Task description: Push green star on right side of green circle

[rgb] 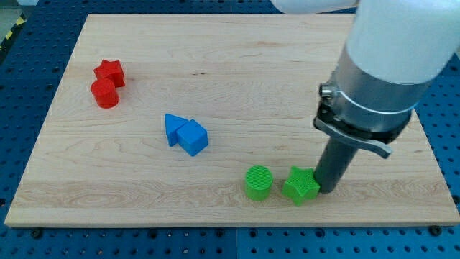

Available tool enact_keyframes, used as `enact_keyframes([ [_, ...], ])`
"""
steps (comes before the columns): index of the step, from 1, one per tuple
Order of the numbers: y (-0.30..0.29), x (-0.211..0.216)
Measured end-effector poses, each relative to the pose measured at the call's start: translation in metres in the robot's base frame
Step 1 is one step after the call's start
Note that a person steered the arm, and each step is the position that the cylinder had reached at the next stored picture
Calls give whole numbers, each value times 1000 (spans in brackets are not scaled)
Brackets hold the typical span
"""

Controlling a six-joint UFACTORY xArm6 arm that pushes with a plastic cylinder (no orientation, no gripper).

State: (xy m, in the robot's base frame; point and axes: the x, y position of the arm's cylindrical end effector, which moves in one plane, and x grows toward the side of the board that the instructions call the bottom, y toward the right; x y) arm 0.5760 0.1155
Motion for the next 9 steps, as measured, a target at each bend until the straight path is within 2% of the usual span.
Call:
enact_keyframes([
  [5,-32,-31],
  [9,-86,-24],
])
